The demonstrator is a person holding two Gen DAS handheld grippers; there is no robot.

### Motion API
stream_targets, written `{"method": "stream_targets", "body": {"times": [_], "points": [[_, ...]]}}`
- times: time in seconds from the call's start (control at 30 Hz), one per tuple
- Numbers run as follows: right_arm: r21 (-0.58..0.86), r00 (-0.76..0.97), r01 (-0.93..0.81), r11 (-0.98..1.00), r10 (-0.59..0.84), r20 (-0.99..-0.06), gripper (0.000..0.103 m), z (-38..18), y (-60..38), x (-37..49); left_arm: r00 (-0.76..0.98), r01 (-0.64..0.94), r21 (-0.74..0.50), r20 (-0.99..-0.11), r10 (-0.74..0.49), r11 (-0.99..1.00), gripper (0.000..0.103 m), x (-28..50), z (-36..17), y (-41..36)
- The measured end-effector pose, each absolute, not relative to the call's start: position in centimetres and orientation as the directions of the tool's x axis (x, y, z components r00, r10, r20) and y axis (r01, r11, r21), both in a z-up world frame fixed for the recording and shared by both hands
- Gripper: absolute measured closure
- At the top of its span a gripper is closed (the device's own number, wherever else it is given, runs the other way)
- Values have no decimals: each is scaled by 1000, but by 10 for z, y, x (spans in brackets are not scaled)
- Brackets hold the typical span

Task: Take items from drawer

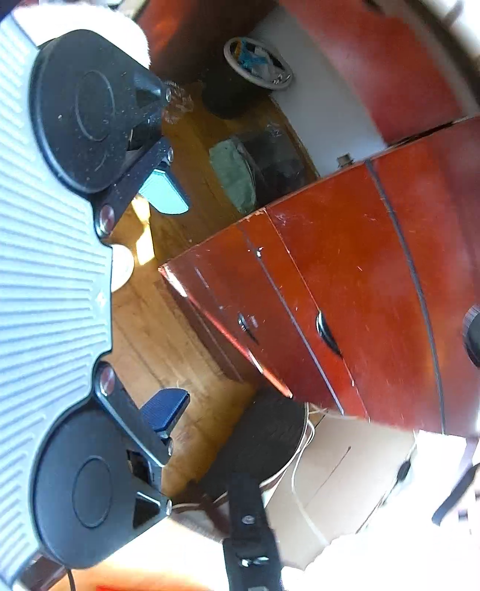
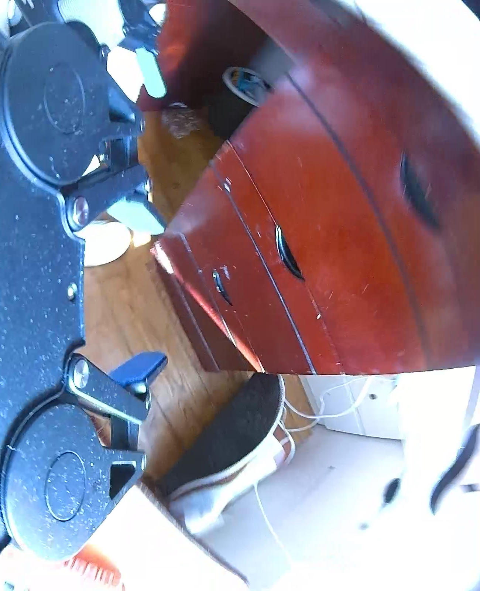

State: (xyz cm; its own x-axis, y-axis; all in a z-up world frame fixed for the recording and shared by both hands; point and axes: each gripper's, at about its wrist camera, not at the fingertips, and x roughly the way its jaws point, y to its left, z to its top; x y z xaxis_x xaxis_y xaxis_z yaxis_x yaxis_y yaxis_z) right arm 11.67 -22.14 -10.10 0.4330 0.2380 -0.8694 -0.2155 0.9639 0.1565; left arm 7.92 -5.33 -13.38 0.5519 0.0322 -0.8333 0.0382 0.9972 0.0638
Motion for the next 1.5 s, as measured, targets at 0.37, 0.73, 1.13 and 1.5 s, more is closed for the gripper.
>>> {"method": "stream_targets", "body": {"times": [0.37, 0.73, 1.13, 1.5], "points": [[134, 471, -364, 922, 307, -827, 21, 19, -177, 35, 720, 27, 137, -689, 76, 990, 0, -5, -13, -43], [161, 459, -351, 922, 319, -829, 17, 45, -186, 40, 750, -23, 94, -657, 79, 995, 0, -23, 26, -19], [171, 502, -392, 904, 366, -783, 11, 67, -190, 26, 796, -75, -10, -603, 54, 997, 0, -36, 47, -4], [28, 588, -414, 910, 291, -755, 11, 80, -179, -4, 772, -30, 37, -634, 47, 999, 0, -44, 47, -13]]}}
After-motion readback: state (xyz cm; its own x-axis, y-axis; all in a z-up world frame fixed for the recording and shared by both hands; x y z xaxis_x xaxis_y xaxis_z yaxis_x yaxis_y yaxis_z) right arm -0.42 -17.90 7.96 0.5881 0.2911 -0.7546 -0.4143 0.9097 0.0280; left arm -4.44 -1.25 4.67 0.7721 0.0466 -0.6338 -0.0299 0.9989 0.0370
